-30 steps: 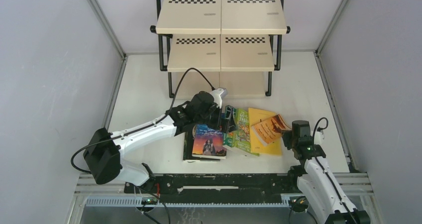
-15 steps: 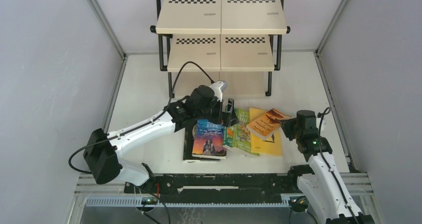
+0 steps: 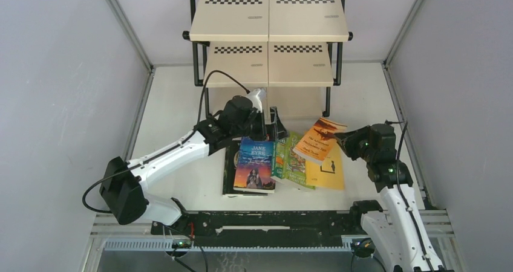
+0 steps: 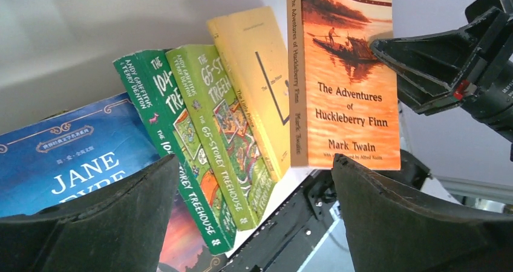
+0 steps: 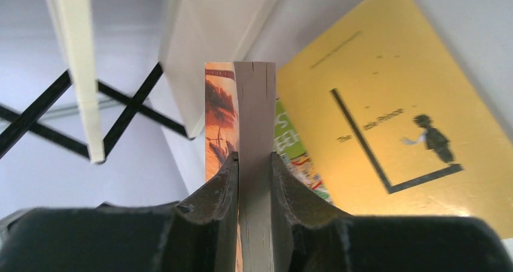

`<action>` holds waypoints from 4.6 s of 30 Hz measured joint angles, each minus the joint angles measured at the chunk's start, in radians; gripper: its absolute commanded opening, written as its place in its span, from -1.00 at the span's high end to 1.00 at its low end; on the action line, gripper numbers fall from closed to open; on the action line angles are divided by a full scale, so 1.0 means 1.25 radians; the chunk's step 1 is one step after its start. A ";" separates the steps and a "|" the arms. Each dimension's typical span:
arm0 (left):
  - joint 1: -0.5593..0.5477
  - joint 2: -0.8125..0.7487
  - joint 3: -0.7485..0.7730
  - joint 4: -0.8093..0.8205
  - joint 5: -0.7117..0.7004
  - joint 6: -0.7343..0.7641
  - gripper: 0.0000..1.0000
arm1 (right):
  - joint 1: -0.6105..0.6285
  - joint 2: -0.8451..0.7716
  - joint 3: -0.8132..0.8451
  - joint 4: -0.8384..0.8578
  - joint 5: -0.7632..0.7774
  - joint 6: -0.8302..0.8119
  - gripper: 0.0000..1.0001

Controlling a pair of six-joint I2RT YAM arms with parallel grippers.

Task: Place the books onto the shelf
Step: Pick up the book from the center of the board.

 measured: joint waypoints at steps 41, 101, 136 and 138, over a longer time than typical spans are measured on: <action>0.035 -0.070 -0.076 0.239 0.143 -0.222 -0.82 | 0.210 0.161 0.196 0.134 -0.177 -0.045 1.00; 0.127 -0.231 -0.183 0.385 0.066 -0.514 1.00 | 0.285 0.123 0.337 0.099 -0.178 -0.111 -0.32; 0.089 -0.235 -0.129 0.395 0.072 -0.546 1.00 | 0.276 0.010 0.257 0.143 -0.253 -0.033 -0.35; 0.089 -0.232 -0.129 0.396 0.072 -0.545 1.00 | 0.273 0.007 0.257 0.140 -0.256 -0.032 -0.36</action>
